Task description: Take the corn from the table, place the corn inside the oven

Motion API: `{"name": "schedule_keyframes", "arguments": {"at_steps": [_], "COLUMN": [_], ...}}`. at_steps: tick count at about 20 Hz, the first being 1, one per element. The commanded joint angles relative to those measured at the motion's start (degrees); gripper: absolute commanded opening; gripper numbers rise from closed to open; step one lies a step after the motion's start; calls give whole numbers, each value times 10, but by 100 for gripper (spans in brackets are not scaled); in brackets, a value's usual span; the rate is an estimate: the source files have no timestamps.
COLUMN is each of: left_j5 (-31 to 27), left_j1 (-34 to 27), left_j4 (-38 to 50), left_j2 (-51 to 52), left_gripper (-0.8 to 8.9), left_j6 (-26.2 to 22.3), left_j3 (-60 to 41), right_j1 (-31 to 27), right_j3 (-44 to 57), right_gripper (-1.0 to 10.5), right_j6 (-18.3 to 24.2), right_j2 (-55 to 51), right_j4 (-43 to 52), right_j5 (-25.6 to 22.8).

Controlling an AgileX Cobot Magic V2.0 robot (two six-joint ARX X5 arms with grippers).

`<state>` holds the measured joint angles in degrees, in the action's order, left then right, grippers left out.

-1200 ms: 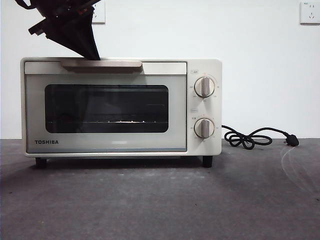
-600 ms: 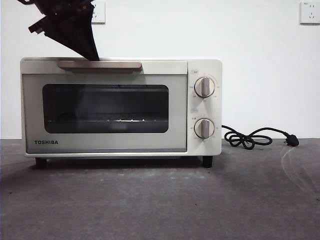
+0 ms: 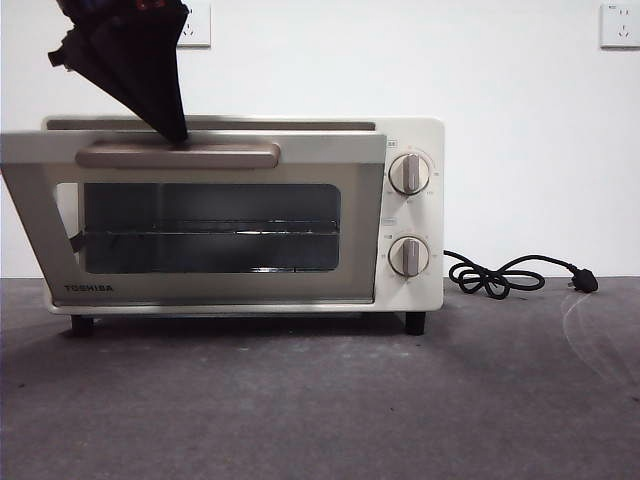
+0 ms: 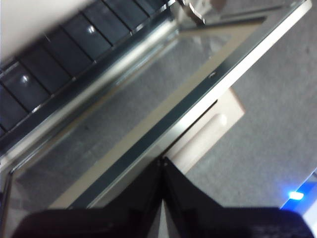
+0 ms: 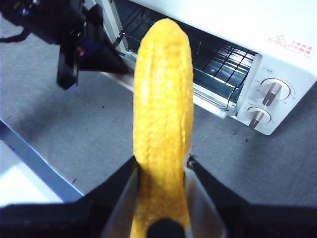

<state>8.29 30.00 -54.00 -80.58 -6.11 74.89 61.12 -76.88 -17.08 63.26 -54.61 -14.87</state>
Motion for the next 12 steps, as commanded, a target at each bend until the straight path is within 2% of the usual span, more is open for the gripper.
{"name": "schedule_keyframes", "arguments": {"at_steps": [1,12], "left_j5": [0,-13], "left_j1": [12,49], "left_j4": [-7,-83], "left_j2": [30,206], "left_gripper": [-6,-6], "left_j6": [-7,-3], "left_j3": [-5,-5], "right_j1": [0,0], "right_j3": [-1,-1], "right_gripper": [-11,-11], "right_j6": [4,14], "right_j2": [1,3], "right_j4": [2,13], "right_j5": [-2,-1]}}
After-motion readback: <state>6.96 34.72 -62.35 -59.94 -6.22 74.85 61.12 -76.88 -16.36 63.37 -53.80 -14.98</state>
